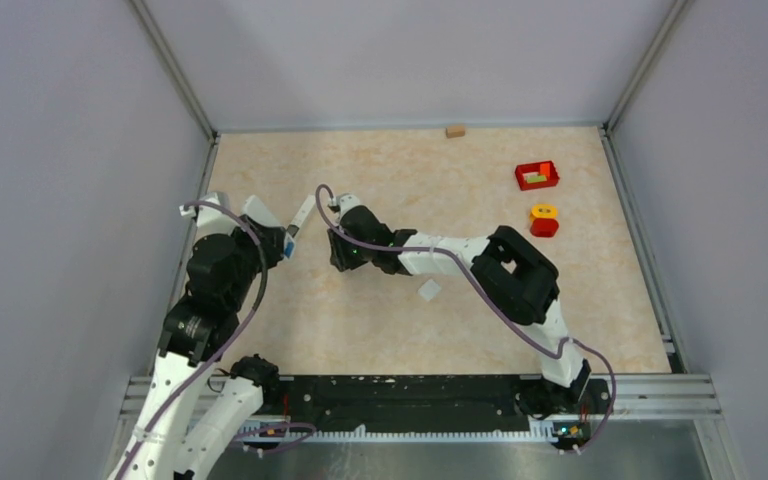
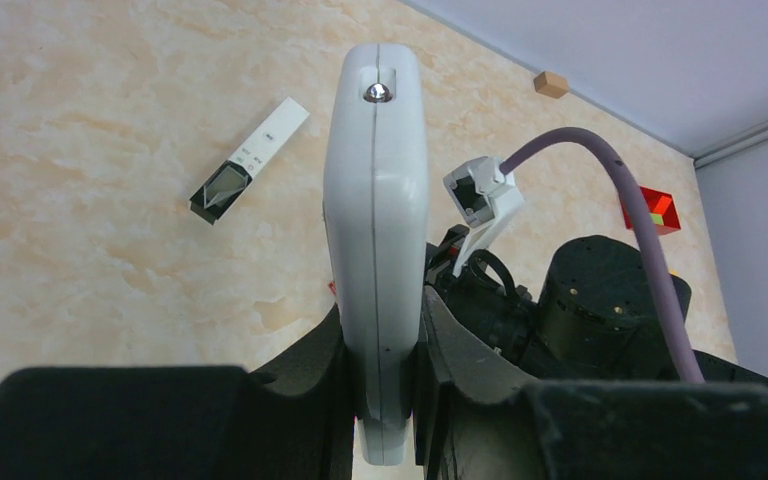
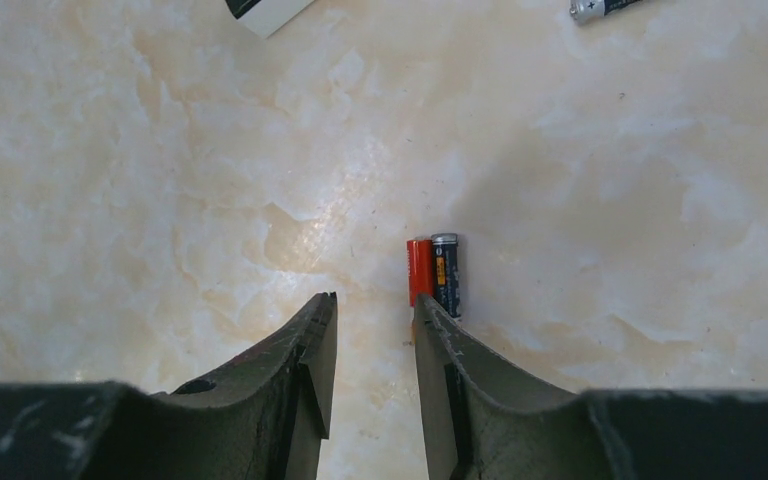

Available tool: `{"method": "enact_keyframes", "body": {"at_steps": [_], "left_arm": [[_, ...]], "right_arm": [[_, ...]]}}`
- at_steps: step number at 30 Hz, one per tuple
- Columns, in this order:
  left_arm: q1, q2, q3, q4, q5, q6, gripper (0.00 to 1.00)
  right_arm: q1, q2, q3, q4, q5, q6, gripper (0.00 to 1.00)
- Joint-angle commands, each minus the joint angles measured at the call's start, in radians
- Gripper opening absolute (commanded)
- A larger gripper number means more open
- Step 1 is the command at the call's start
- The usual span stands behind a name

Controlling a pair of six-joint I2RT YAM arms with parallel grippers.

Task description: Load the batteries into the remote control

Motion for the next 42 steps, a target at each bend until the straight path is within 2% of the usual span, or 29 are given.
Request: {"method": "enact_keyframes", "body": {"at_steps": [1, 5, 11, 16, 24, 32, 36, 42], "left_arm": [[0.002, 0.006, 0.033, 0.025, 0.014, 0.013, 0.00], [0.002, 0.010, 0.028, 0.022, 0.015, 0.013, 0.00], [0.002, 0.018, 0.025, 0.017, 0.019, 0.011, 0.00], [0.002, 0.009, 0.023, 0.011, 0.003, 0.011, 0.00], [0.002, -0.025, 0.034, -0.034, -0.152, -0.002, 0.00], [0.002, -0.062, 0.067, -0.107, -0.342, -0.003, 0.00], [0.002, -0.087, 0.066, -0.109, -0.358, -0.007, 0.00], [0.002, -0.099, 0.063, -0.103, -0.294, -0.006, 0.00]], "right_arm": [[0.016, 0.045, 0.067, -0.010, 0.017, -0.042, 0.35], [0.016, 0.062, 0.069, -0.010, 0.009, -0.044, 0.29], [0.017, 0.091, 0.095, -0.010, 0.017, -0.037, 0.28], [0.029, 0.130, 0.138, -0.074, 0.077, -0.046, 0.28], [0.071, 0.173, 0.208, -0.182, 0.250, -0.080, 0.23], [0.092, 0.181, 0.230, -0.224, 0.270, -0.117, 0.14], [0.091, 0.137, 0.218, -0.197, 0.255, -0.103, 0.10], [0.070, -0.064, 0.157, -0.140, 0.189, -0.013, 0.10]]}}
